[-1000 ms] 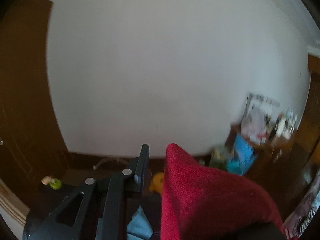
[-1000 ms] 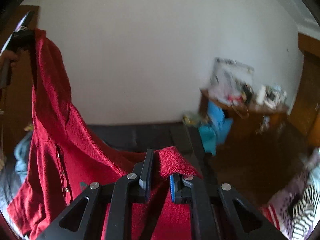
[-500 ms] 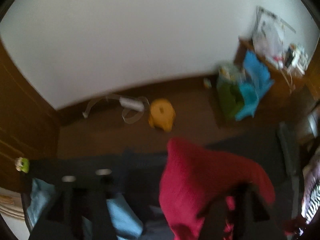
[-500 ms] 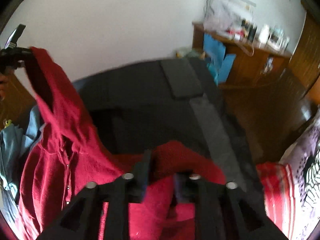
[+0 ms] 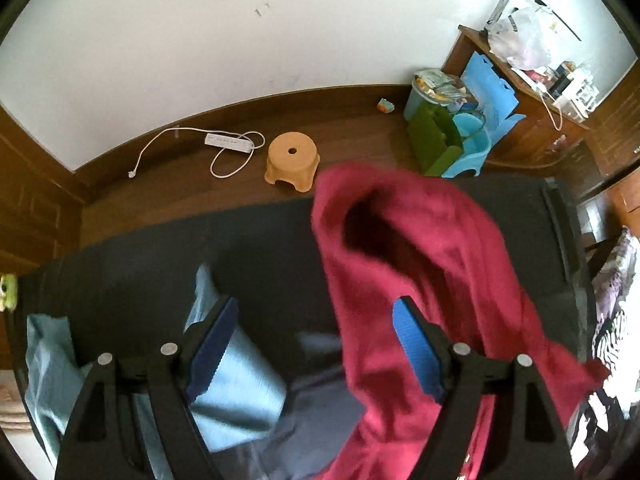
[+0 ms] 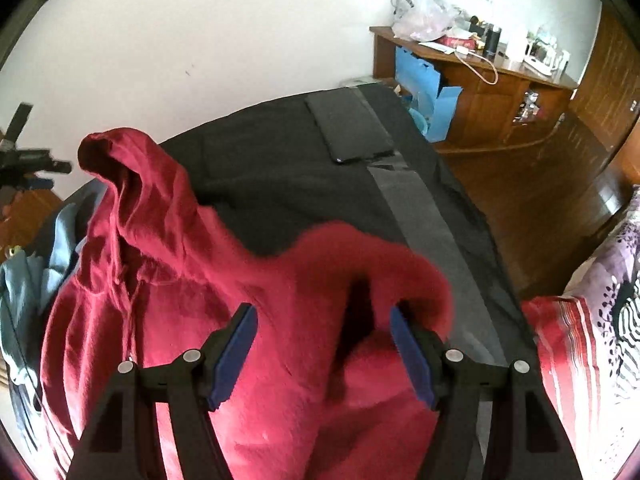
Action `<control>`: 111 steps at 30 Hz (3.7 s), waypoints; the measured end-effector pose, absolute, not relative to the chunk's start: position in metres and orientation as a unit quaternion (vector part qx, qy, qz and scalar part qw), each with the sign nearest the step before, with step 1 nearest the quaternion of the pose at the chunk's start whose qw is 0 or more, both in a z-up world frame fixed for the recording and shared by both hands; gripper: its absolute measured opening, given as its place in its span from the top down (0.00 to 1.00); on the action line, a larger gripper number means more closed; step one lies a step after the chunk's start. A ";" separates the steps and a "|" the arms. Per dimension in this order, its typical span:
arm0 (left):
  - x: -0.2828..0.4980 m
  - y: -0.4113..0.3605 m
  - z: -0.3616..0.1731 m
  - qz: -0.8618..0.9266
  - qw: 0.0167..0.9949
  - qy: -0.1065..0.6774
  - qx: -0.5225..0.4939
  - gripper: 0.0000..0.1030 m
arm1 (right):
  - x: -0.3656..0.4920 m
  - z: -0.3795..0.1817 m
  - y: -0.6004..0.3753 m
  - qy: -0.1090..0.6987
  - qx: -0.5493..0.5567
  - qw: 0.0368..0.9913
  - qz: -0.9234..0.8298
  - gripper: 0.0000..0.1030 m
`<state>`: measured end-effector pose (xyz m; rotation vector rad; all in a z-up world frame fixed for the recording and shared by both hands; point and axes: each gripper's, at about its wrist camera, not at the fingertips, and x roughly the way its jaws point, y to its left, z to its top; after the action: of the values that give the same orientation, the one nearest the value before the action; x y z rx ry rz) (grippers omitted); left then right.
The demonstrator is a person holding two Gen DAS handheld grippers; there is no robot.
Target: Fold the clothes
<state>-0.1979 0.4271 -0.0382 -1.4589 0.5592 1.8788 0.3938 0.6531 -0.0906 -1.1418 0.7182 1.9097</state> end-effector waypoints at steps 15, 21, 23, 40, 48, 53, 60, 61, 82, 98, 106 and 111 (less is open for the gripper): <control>-0.082 0.217 -0.045 0.747 0.271 0.177 -0.581 0.19 | 0.475 -0.110 0.558 0.219 -0.499 0.347 0.763 0.32; -0.008 0.128 -0.075 0.752 0.212 0.146 -0.607 0.19 | 0.510 -0.130 0.509 0.132 -0.535 0.317 0.772 0.32; 0.017 0.106 -0.088 0.750 0.195 0.140 -0.616 0.19 | 0.519 -0.140 0.499 0.104 -0.545 0.309 0.772 0.32; 0.073 0.056 -0.137 0.744 0.147 0.180 -0.627 0.19 | 0.577 -0.159 0.591 0.027 -0.568 0.444 0.692 0.20; 0.045 0.051 -0.139 0.750 0.157 0.186 -0.615 0.19 | 0.617 -0.161 0.668 0.047 -0.611 0.555 0.563 0.20; 0.043 0.078 -0.135 0.755 0.200 0.220 -0.584 0.19 | 0.589 -0.104 0.627 0.072 -0.521 0.560 0.640 0.20; 0.025 0.126 -0.144 0.764 0.212 0.274 -0.544 0.19 | 0.479 -0.084 0.528 0.077 -0.493 0.420 0.758 0.20; 0.018 0.131 -0.144 0.769 0.207 0.277 -0.538 0.15 | 0.465 -0.084 0.511 0.080 -0.492 0.393 0.773 0.20; -0.113 0.108 -0.141 0.836 -0.003 0.254 -0.487 0.10 | 0.483 -0.131 0.398 0.085 -0.575 0.211 0.786 0.20; 0.038 0.015 -0.129 0.824 0.041 0.231 -0.517 0.10 | 0.518 -0.130 0.381 0.096 -0.565 0.114 0.811 0.20; 0.095 0.047 -0.148 0.812 0.063 0.239 -0.528 0.10 | 0.510 -0.154 0.388 0.011 -0.592 0.147 0.792 0.20; 0.117 0.059 -0.161 0.810 0.053 0.271 -0.516 0.08 | 0.548 -0.158 0.404 -0.008 -0.611 0.181 0.771 0.20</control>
<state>0.1169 0.0593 -0.1611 -1.5695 0.8248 2.4629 0.5483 0.4037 -0.1582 -1.7249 -0.0222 2.1776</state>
